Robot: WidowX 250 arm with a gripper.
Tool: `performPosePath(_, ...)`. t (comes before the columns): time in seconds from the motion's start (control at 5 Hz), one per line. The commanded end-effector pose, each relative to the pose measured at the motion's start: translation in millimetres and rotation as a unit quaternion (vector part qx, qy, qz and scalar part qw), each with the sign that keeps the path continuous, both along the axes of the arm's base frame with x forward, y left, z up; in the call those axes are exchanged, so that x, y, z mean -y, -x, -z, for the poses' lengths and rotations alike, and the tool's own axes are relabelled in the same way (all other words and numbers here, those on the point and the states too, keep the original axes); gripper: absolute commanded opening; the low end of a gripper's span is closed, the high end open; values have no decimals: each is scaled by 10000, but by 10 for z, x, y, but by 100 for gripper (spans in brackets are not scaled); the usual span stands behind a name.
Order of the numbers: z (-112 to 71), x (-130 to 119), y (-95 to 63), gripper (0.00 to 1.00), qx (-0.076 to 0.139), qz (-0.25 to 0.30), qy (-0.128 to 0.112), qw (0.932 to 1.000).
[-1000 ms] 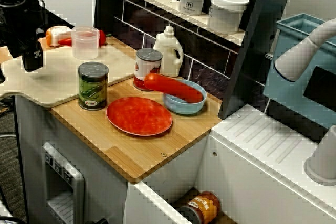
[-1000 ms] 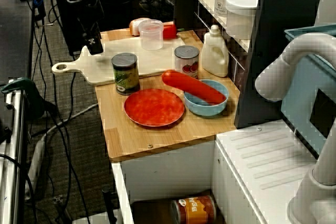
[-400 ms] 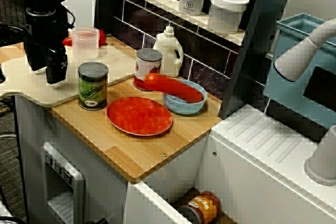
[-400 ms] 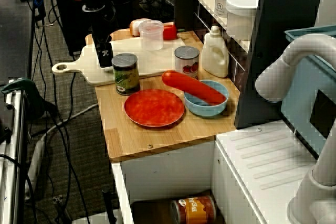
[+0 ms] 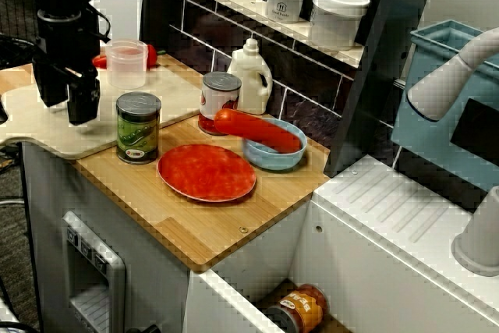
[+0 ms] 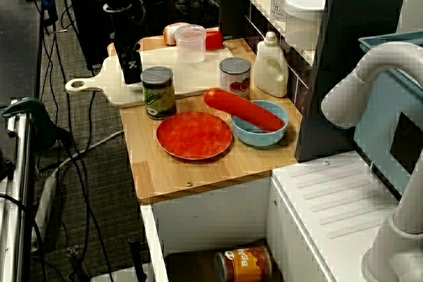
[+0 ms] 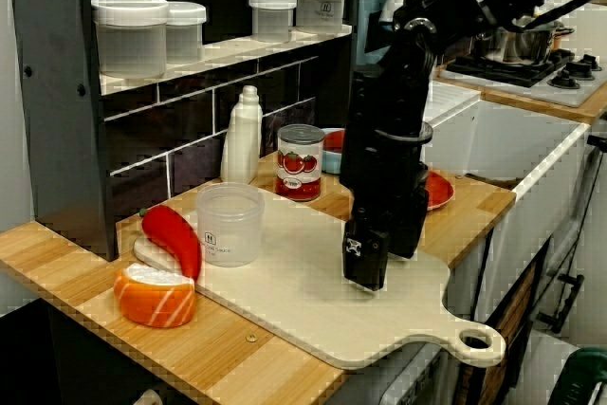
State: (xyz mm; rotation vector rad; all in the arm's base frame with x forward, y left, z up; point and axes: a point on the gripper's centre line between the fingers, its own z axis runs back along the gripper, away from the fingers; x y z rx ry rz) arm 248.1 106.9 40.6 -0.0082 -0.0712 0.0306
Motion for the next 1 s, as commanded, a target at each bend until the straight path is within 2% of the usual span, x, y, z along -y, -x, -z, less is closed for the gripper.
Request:
performPosePath(0.0, -55, 49, 16, 100, 106, 15, -108, 9999)
performPosePath(0.8, -197, 71, -164, 100, 34, -88, -19, 10000)
